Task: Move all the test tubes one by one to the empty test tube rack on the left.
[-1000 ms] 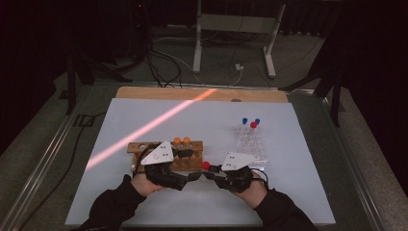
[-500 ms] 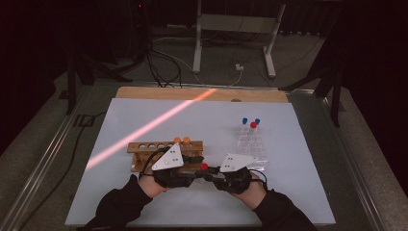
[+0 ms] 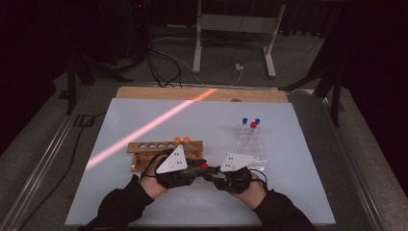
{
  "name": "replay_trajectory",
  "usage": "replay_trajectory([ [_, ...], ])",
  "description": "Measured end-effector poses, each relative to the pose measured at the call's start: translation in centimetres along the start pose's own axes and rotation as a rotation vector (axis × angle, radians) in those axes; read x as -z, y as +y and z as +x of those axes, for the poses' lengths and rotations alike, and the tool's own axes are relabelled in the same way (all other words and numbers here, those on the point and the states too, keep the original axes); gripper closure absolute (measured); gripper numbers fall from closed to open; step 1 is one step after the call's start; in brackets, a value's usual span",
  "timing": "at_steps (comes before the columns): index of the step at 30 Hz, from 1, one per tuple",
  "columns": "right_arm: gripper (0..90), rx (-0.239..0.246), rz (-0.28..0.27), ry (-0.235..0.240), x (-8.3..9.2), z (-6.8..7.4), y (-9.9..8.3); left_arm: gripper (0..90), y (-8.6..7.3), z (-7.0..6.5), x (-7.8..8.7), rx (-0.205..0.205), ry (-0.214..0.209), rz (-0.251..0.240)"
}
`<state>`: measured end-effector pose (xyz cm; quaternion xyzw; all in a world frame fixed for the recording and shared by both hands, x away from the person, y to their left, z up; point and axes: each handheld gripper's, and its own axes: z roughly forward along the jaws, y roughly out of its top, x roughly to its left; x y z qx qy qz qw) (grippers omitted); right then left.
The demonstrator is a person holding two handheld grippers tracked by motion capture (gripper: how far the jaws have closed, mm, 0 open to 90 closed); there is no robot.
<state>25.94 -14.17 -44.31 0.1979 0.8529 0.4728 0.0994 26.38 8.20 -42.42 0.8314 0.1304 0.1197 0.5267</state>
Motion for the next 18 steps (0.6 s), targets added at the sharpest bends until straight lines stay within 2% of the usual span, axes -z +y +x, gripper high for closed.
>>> replay_trajectory([
  [6,66.0,-0.020,-0.023,-0.030,0.4,-0.3,-0.1,71.5,0.6,1.0,1.1,0.009,0.036,-0.004],
  [12,46.4,-0.021,-0.050,-0.066,0.8,-0.5,-0.1,71.5,1.3,2.0,2.7,0.021,0.087,-0.022],
  [18,27.9,-0.046,-0.076,-0.095,1.0,-0.5,0.0,71.5,1.9,2.8,4.6,0.025,0.147,-0.030],
])
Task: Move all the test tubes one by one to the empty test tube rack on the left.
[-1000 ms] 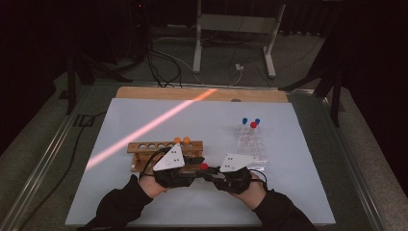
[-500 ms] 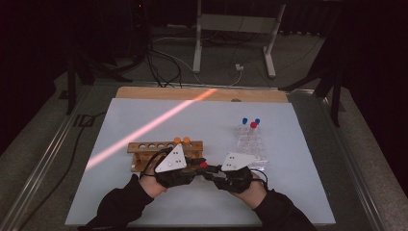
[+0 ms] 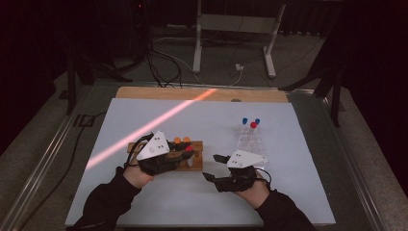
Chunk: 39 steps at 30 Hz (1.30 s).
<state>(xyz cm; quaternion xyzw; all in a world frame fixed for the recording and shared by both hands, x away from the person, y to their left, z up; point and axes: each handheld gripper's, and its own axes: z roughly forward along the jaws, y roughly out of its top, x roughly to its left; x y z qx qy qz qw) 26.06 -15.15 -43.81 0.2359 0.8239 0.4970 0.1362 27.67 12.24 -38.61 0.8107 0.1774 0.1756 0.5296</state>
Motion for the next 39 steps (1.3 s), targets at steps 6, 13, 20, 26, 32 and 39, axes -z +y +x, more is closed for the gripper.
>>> replay_trajectory([
  [6,16.3,-0.027,-0.016,-0.019,0.1,-0.1,0.1,71.5,0.4,1.1,1.4,0.004,0.055,0.004],
  [13,2.0,-0.033,-0.024,0.003,0.4,-0.4,0.2,71.5,0.9,2.1,3.1,0.013,0.121,-0.012],
  [20,0.0,-0.037,-0.037,0.006,0.7,-0.4,0.2,71.5,0.4,3.1,3.3,0.034,0.188,-0.011],
  [26,0.0,-0.020,-0.032,-0.019,0.8,-0.4,0.2,71.5,-0.5,3.9,2.8,0.060,0.227,-0.002],
  [32,0.0,-0.015,-0.036,-0.022,0.8,-0.3,0.2,71.5,-1.6,4.8,2.1,0.096,0.246,0.005],
  [39,0.0,-0.016,-0.034,-0.017,0.8,-0.4,0.1,71.4,-2.9,5.2,1.2,0.124,0.237,0.025],
])
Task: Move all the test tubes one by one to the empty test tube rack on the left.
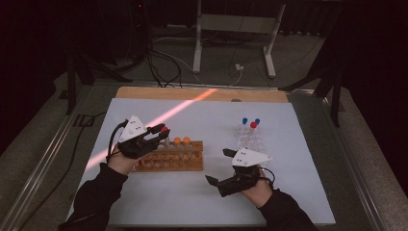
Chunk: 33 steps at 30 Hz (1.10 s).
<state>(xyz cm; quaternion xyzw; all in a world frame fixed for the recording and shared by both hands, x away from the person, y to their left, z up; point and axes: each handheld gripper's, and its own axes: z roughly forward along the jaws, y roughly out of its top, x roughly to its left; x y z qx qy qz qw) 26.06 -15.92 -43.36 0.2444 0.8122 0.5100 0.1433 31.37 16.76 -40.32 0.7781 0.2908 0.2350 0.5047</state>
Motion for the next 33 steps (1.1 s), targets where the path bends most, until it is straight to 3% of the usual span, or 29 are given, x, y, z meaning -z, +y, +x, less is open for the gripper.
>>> replay_trajectory([
  [11,0.0,-0.001,0.006,0.009,0.1,-0.1,-0.1,71.4,-1.6,-0.6,-1.8,0.001,-0.021,0.071],
  [33,0.0,-0.002,0.004,0.016,0.2,-0.1,-0.1,71.2,-2.8,-0.4,-2.8,0.022,-0.029,0.115],
])
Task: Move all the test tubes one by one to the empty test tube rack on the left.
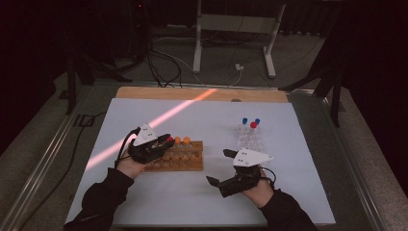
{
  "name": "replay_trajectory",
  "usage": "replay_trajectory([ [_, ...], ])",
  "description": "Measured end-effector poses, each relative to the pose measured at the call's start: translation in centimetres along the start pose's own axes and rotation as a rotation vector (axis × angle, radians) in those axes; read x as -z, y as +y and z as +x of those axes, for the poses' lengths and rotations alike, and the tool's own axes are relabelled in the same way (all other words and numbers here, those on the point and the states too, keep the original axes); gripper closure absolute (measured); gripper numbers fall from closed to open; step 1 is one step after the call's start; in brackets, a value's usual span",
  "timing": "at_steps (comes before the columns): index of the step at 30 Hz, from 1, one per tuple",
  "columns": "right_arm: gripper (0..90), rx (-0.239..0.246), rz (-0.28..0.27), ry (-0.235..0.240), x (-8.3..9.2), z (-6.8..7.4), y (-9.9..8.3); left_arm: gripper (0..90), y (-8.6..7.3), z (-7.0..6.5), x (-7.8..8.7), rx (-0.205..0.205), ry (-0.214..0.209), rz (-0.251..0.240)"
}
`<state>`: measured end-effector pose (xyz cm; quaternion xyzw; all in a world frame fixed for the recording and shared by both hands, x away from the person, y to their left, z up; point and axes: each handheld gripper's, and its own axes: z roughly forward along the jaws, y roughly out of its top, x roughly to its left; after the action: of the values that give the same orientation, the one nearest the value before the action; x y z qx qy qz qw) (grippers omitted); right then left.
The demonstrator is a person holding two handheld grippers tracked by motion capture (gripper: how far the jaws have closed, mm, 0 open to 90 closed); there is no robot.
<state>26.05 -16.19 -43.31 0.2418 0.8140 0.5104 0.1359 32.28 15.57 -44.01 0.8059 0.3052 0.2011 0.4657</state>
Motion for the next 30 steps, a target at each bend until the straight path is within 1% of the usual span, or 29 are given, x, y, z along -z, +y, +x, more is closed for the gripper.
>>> replay_trajectory([
  [2,0.0,-0.001,-0.002,0.001,0.0,-0.1,0.0,70.6,0.0,0.0,0.0,0.003,-0.007,0.003],
  [3,0.0,-0.002,-0.003,0.004,0.1,-0.1,0.0,70.0,0.1,0.1,0.1,0.011,-0.023,0.000],
  [4,0.0,-0.002,-0.004,0.003,0.1,-0.1,0.1,67.4,0.1,0.1,0.2,0.015,-0.041,-0.008],
  [5,0.0,0.006,-0.007,0.001,0.1,-0.2,0.1,64.1,0.3,0.0,0.4,0.009,-0.049,-0.004],
  [7,0.0,0.016,-0.016,0.000,0.4,-0.5,0.1,54.0,0.6,-0.2,0.8,-0.003,-0.058,-0.007],
  [9,0.0,0.025,-0.023,0.003,0.7,-0.9,0.2,47.0,0.8,-0.4,1.2,-0.006,-0.068,-0.019],
  [10,0.0,0.027,-0.031,0.001,1.0,-1.1,0.3,42.3,1.0,-0.4,1.4,-0.003,-0.064,-0.025],
  [13,0.0,0.021,-0.053,-0.012,1.8,-2.0,0.5,34.3,1.3,-0.5,1.9,0.000,-0.087,-0.056],
  [14,0.0,0.019,-0.056,-0.018,2.2,-2.3,0.6,30.1,1.4,-0.6,2.0,0.002,-0.098,-0.063],
  [16,0.0,0.014,-0.058,-0.038,2.8,-3.1,0.7,22.0,1.6,-0.8,2.2,0.006,-0.114,-0.072],
  [17,0.0,0.008,-0.052,-0.051,3.2,-3.5,0.8,17.8,1.7,-0.9,2.3,0.014,-0.130,-0.077],
  [18,0.0,0.001,-0.042,-0.066,3.5,-3.9,0.9,15.4,1.7,-0.9,2.3,0.018,-0.154,-0.087],
  [20,0.0,-0.016,-0.036,-0.098,4.1,-4.8,0.8,7.5,1.9,-1.0,2.4,0.025,-0.180,-0.097],
  [22,0.0,-0.034,-0.040,-0.133,4.8,-5.8,0.6,2.0,2.0,-1.0,2.5,0.029,-0.201,-0.101],
  [24,0.0,-0.045,-0.042,-0.183,5.3,-6.8,0.4,1.9,2.1,-1.1,2.7,0.024,-0.207,-0.109],
  [26,0.0,-0.070,-0.037,-0.216,5.8,-7.8,0.0,1.3,2.1,-1.1,2.8,0.027,-0.219,-0.118],
  [28,0.0,-0.087,-0.027,-0.246,5.9,-8.8,-0.5,1.3,2.1,-1.1,2.8,0.026,-0.218,-0.119],
  [29,0.0,-0.106,-0.027,-0.261,6.0,-9.3,-0.7,1.3,2.1,-1.0,2.8,0.030,-0.223,-0.119],
  [30,0.0,-0.128,-0.034,-0.257,6.0,-9.8,-0.9,1.3,2.1,-1.0,2.8,0.031,-0.216,-0.120],
])
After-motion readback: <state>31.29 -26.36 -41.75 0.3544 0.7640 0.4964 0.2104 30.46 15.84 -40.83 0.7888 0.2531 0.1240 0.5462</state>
